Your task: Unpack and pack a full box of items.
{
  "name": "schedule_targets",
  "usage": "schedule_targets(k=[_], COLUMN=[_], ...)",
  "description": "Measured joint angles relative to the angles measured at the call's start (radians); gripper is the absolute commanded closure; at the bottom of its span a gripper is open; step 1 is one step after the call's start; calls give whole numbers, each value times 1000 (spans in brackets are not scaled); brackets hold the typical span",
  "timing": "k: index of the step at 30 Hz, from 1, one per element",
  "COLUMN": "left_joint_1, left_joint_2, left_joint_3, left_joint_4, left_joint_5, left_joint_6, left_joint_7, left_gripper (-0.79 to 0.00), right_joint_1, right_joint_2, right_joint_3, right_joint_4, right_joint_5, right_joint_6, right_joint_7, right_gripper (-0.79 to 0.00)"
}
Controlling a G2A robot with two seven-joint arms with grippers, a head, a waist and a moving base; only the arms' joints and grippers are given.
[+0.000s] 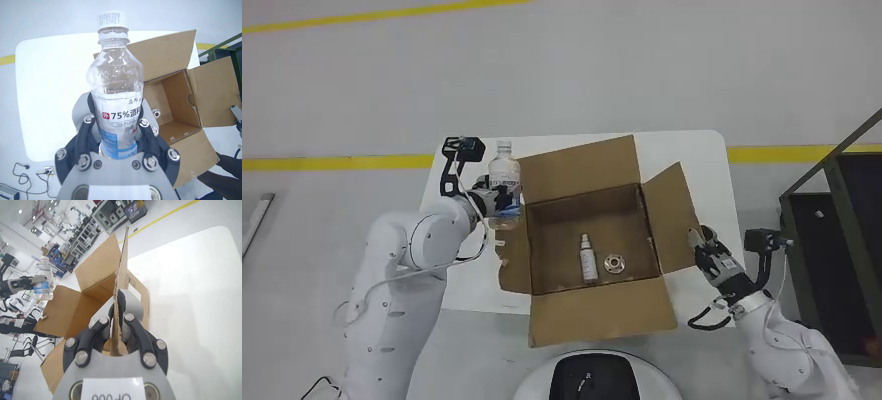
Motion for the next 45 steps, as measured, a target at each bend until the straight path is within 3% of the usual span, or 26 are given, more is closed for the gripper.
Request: schedule_targets(k=[7,15,24,35,45], left_joint_1=[1,14,80,149,159], left_joint_2=[8,18,28,47,48], left_joint_3=[-34,-63,-46,-80,-79], left_joint_4=[-16,-13,-2,64,60], left_joint_5=[19,64,159,252,252], left_joint_6=[9,22,29,-72,-81], left_joint_7=[-7,-30,-94,-119,-118], left_gripper=[0,0,0,0,0], right_joint_1=[-45,-59,-60,-130,-164], right_joint_2=[-6,-6,-6,-33,-42], right_joint_3=[36,45,45,49,63], right_joint_4=[-19,-34,-33,-85,-102], right_joint_5=[-43,-89,-89,-11,-2], right_joint_6=[72,81,84,308,277], right_joint_7=[-79,-74,-73,-198,-190], right_gripper=[0,0,0,0,0])
